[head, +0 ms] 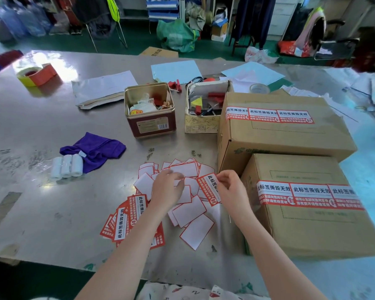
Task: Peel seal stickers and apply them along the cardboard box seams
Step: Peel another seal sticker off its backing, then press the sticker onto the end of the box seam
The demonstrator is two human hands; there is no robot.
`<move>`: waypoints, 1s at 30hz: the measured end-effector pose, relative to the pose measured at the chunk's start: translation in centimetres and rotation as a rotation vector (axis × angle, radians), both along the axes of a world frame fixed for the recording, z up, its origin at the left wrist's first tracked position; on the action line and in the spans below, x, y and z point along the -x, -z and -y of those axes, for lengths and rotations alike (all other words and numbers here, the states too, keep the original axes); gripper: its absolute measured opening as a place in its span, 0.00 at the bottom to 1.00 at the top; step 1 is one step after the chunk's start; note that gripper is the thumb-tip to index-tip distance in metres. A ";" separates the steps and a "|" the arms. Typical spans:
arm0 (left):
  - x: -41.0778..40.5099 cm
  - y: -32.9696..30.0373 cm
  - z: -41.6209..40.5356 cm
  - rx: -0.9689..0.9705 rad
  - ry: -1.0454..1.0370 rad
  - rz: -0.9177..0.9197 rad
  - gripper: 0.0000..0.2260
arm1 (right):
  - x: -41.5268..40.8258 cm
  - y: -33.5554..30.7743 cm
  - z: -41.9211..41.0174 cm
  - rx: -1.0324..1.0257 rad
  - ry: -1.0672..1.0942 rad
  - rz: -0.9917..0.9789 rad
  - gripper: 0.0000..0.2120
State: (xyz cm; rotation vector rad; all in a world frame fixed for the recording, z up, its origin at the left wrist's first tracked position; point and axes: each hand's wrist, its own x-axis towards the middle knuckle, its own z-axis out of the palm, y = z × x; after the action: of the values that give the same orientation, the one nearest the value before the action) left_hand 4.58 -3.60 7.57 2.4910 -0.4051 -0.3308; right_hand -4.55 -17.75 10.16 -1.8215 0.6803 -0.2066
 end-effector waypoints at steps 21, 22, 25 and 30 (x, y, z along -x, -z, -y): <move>1.6 -5.4 4.7 0.268 0.137 0.447 0.04 | 0.0 -4.6 2.5 0.105 -0.172 0.088 0.07; 1.7 -5.7 5.2 0.280 0.123 0.454 0.03 | 0.1 -5.0 2.9 0.093 -0.168 0.110 0.08; 2.1 -6.6 6.5 0.312 0.097 0.490 0.02 | 0.3 -5.9 4.2 0.025 -0.143 0.176 0.10; 3.5 -8.1 9.7 0.341 0.086 0.518 0.01 | 1.3 -6.6 7.2 -0.055 -0.103 0.253 0.14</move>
State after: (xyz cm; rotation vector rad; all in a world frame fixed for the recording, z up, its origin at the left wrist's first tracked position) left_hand 1.04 -13.28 15.70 2.1986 -0.7104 0.3379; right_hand -5.88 -24.90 16.78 -1.7355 0.4102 -0.3394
